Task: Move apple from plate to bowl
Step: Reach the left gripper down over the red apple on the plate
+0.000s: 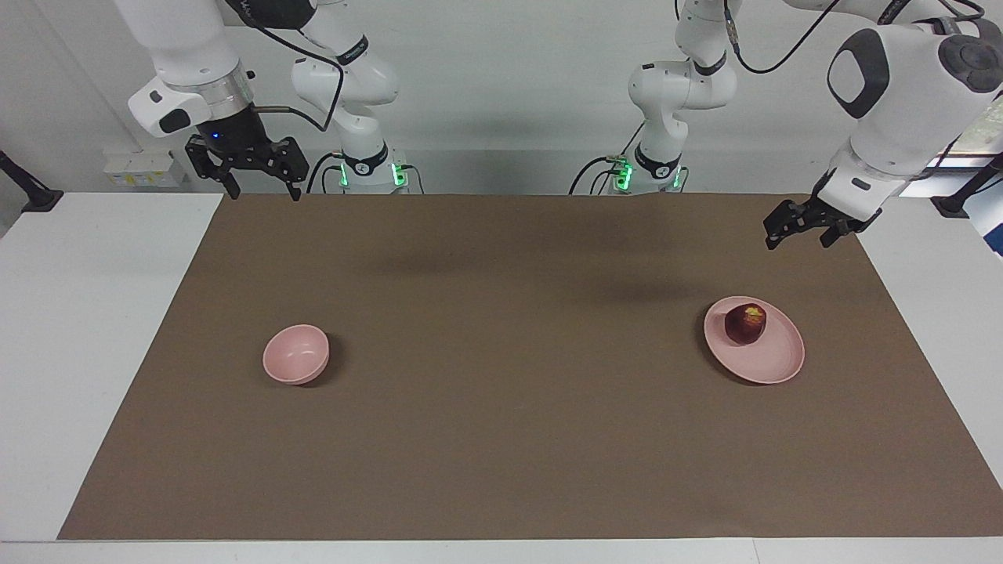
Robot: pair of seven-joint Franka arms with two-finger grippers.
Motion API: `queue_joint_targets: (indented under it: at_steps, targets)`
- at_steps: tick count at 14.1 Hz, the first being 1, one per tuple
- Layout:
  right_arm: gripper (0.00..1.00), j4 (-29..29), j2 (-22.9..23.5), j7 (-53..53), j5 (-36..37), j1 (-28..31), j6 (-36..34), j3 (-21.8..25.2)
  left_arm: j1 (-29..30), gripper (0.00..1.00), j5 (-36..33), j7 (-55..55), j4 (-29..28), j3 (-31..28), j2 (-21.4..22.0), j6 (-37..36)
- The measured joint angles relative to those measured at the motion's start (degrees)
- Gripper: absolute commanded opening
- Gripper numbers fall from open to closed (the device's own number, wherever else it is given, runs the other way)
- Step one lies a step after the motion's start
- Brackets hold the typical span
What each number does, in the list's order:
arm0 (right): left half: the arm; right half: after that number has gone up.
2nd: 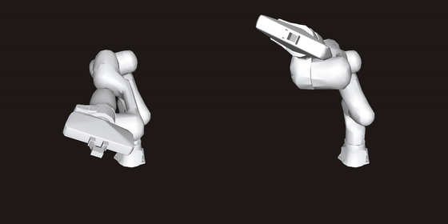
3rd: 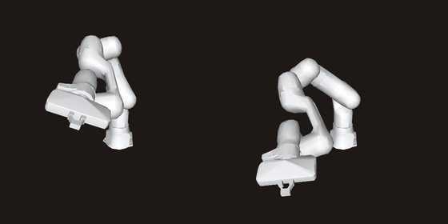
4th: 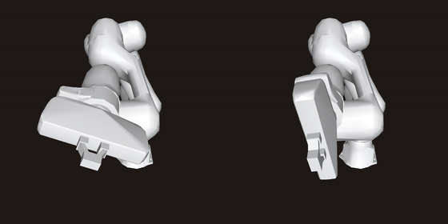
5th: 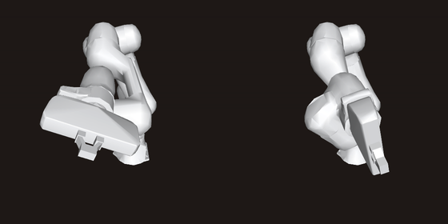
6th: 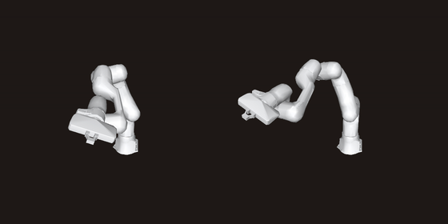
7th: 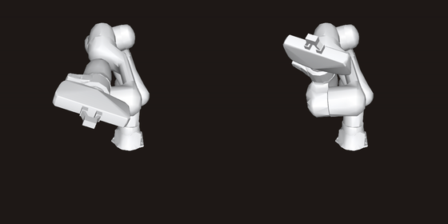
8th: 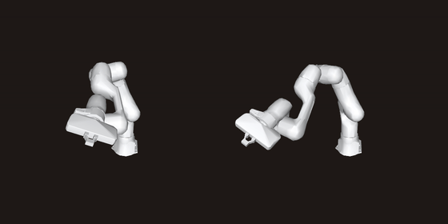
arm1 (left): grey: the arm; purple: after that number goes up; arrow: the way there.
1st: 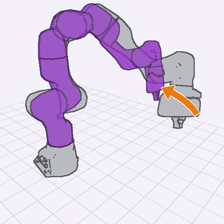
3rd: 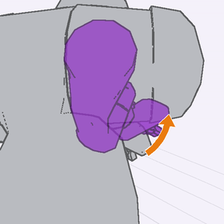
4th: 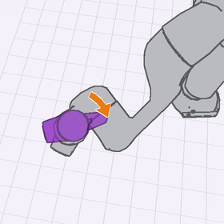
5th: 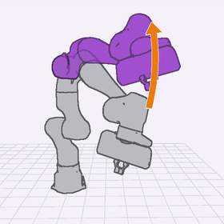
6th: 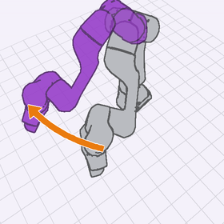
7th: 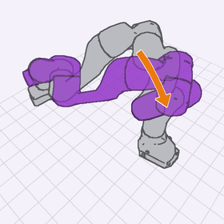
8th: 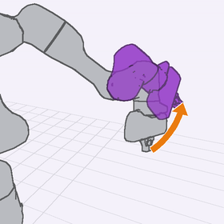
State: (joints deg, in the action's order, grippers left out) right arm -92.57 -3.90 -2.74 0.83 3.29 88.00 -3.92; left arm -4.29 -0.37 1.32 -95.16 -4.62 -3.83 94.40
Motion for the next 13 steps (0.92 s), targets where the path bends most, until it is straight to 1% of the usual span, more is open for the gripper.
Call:
queue_joint_targets:
  at_steps: [4, 7, 10, 13]
  targets:
    - [1.0, 0.0, 0.0, 0.0, 0.0, 0.0, 0.0, 0.0, 1.1, 1.0, 0.0, 0.3, -7.2, 0.0, -0.3, 8.6]
    - [1.0, 0.0, 0.0, 0.0, 0.0, 0.0, 0.0, 0.0, 1.1, 1.0, 0.0, 0.3, -11.7, 0.0, -0.6, 13.7]
    - [1.0, 0.0, 0.0, 0.0, 0.0, 0.0, 0.0, 0.0, 1.1, 1.0, 0.0, 0.3, -14.8, 0.0, -2.3, 18.1]
    - [1.0, 0.0, 0.0, 0.0, 0.0, 0.0, 0.0, 0.0, 1.1, 1.0, 0.0, 0.3, -16.2, 0.0, -4.3, 21.6]
